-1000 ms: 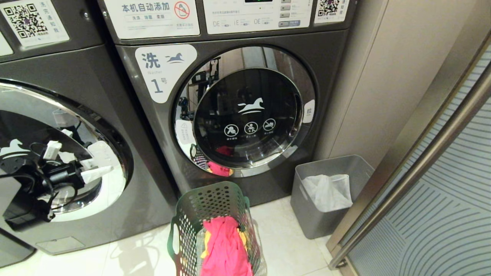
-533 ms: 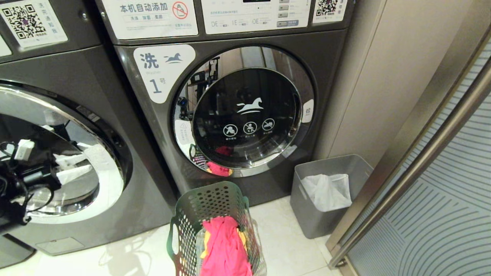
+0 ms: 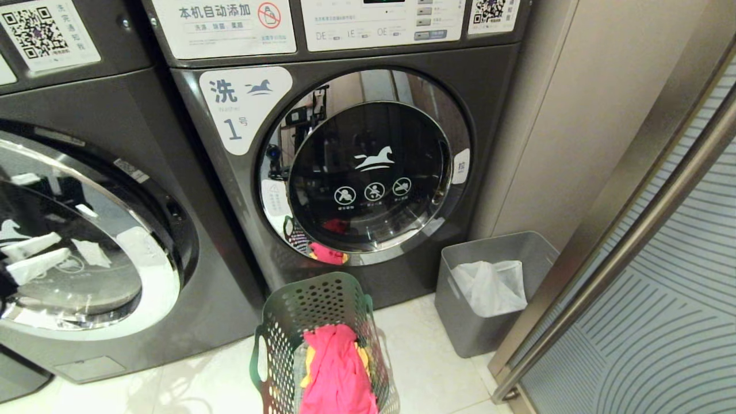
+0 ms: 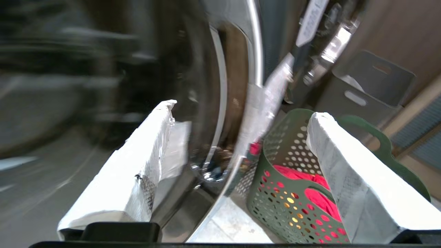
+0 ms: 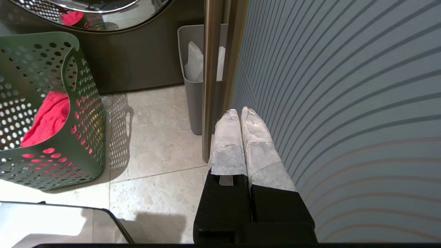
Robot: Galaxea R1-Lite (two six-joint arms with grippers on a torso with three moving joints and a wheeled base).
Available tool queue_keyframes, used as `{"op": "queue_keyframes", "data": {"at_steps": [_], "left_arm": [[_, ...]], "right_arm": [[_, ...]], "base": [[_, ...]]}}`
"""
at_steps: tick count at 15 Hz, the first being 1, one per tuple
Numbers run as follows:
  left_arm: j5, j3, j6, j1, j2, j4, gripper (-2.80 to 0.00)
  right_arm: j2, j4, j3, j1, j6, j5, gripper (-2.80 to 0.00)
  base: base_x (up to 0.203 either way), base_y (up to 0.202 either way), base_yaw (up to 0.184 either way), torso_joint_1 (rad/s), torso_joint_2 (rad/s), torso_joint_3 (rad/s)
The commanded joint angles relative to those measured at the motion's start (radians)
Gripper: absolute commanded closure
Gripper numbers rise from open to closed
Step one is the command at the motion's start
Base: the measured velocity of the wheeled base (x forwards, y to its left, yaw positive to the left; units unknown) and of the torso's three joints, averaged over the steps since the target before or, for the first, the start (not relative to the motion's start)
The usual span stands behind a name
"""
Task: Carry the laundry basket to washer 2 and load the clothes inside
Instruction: Open the lid of the washing machine
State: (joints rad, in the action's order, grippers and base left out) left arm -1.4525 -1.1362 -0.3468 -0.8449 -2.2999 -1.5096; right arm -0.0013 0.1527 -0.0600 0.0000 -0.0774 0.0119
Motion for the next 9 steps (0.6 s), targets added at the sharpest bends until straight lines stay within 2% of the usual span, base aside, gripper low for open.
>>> {"op": "queue_keyframes", "data": {"at_steps": [1,3,5,7,8,9], "left_arm": [[0.008,0.148,-0.001,-0.107,0.218,-0.003,-2.8],[0.077,0.254,0.0,-0.212,0.373,0.041,-2.8],[0.191,0.325,0.0,-0.316,0.539,0.135,-2.8],[0.353,0.345,-0.009,-0.438,0.731,0.288,-2.8],[0.429,0.334,-0.032,-0.49,0.819,0.352,-2.8],[0.514,0.305,-0.083,-0.529,0.909,0.41,-2.8]], "right_arm": [[0.0,0.001,0.0,0.0,-0.001,0.0,0.0],[0.0,0.001,0.0,0.0,-0.001,0.0,0.0],[0.0,0.001,0.0,0.0,-0.001,0.0,0.0],[0.0,0.001,0.0,0.0,-0.001,0.0,0.0],[0.0,0.001,0.0,0.0,-0.001,0.0,0.0],[0.0,0.001,0.0,-0.001,-0.001,0.0,0.0]], "base": [[0.0,0.0,0.0,0.0,0.0,0.0],[0.0,0.0,0.0,0.0,0.0,0.0],[0.0,0.0,0.0,0.0,0.0,0.0],[0.0,0.0,0.0,0.0,0.0,0.0],[0.0,0.0,0.0,0.007,0.0,0.029],[0.0,0.0,0.0,0.0,0.0,0.0]]}}
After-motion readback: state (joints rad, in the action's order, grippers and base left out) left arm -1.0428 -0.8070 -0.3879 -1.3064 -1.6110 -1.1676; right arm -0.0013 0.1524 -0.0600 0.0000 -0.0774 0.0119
